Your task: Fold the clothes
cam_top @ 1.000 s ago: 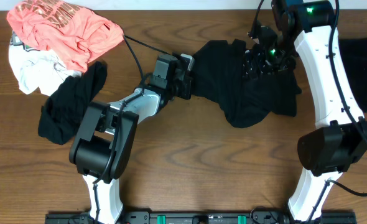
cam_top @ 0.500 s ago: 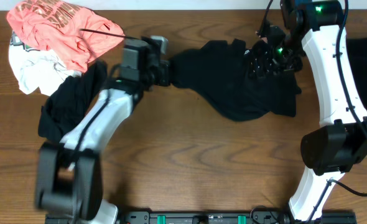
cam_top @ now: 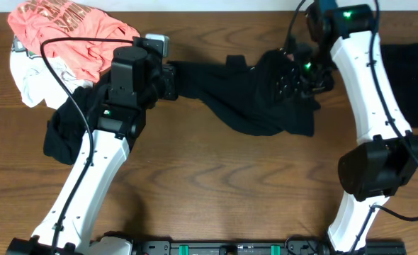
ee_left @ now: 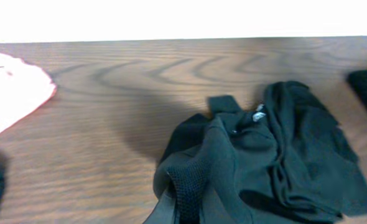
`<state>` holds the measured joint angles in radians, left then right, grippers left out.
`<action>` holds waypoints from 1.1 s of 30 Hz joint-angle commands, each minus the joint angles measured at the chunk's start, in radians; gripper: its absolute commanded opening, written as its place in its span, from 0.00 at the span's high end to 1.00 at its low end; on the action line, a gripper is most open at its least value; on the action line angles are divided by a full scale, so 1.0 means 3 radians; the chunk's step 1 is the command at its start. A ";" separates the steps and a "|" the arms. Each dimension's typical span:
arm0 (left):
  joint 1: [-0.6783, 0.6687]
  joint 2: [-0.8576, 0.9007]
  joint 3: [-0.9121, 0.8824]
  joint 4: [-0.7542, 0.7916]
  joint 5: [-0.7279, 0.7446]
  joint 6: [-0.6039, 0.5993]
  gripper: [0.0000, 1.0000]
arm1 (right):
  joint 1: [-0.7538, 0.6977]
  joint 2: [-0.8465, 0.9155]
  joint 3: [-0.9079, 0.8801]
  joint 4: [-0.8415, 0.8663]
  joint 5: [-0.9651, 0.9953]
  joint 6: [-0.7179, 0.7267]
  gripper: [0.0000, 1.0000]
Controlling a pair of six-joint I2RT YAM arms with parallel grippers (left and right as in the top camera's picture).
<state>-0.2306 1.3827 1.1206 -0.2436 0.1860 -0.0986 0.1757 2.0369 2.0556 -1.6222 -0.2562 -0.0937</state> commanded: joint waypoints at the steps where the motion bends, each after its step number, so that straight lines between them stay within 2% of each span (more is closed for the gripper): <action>1: 0.0018 -0.0048 0.0006 -0.0038 -0.0313 0.0079 0.94 | 0.0134 -0.0076 -0.0248 0.0081 -0.0121 0.0036 0.24; 5: 0.0018 -0.0048 0.0006 -0.0084 -0.0350 0.0090 0.94 | 0.0289 -0.0076 -0.0631 0.0281 -0.0122 0.0038 0.25; 12: 0.0018 -0.0053 0.0006 -0.0165 -0.0744 0.0090 0.94 | 0.0379 -0.0076 -0.1170 0.0585 0.0024 0.0131 0.28; 22: 0.0020 -0.0159 0.0006 -0.0182 -0.0750 0.0089 0.95 | 0.0378 -0.0076 -0.1920 0.1517 0.0188 0.0189 0.31; 33: 0.0024 -0.0520 0.0006 -0.0369 -0.1052 0.0093 0.94 | 0.0376 -0.0076 -0.2061 0.1897 0.0965 0.0473 0.32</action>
<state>-0.2302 1.2449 1.1206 -0.3447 -0.0753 -0.0772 0.2859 2.0369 1.4509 -1.0660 -0.0544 0.0113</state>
